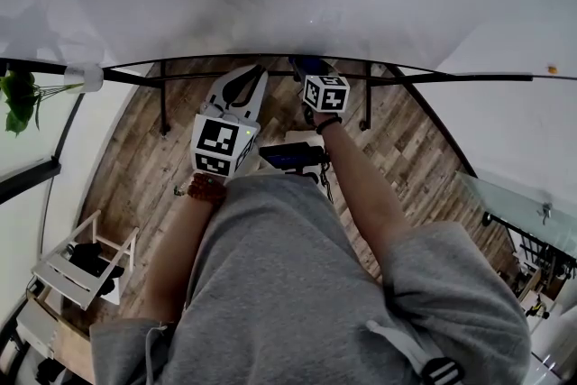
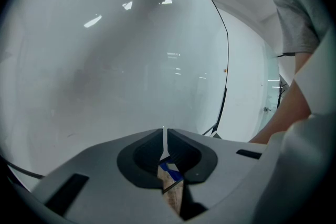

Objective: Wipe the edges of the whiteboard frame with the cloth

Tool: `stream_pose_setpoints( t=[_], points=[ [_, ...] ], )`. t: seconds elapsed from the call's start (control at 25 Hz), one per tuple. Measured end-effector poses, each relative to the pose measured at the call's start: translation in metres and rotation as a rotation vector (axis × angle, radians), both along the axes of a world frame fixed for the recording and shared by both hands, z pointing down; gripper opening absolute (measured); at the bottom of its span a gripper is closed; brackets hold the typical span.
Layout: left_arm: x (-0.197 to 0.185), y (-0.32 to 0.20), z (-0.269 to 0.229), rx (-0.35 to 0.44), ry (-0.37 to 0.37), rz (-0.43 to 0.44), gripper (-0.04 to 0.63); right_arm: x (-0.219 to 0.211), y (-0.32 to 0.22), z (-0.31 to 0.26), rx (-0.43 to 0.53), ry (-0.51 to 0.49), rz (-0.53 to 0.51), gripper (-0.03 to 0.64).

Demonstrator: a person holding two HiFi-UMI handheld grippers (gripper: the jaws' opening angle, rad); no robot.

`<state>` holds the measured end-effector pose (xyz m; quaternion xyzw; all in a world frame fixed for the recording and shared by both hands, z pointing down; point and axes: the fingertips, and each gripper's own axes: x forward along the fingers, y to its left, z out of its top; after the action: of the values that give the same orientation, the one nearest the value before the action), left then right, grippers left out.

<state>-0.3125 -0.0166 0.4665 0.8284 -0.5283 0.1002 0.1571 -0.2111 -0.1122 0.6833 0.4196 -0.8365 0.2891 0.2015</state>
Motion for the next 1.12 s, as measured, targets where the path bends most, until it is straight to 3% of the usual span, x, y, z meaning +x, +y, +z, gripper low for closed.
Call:
stream_pose_setpoints(
  t=[0.72,1.12],
  points=[
    [-0.022,0.014,0.001,-0.002,0.029,-0.047,0.032,-0.046,0.016,-0.003,0.002,0.019,-0.050,0.166],
    [-0.050,0.025,-0.002,-0.002,0.014,-0.115,0.032,-0.084,0.024,-0.008,-0.023,-0.067,-0.054,0.166]
  ],
)
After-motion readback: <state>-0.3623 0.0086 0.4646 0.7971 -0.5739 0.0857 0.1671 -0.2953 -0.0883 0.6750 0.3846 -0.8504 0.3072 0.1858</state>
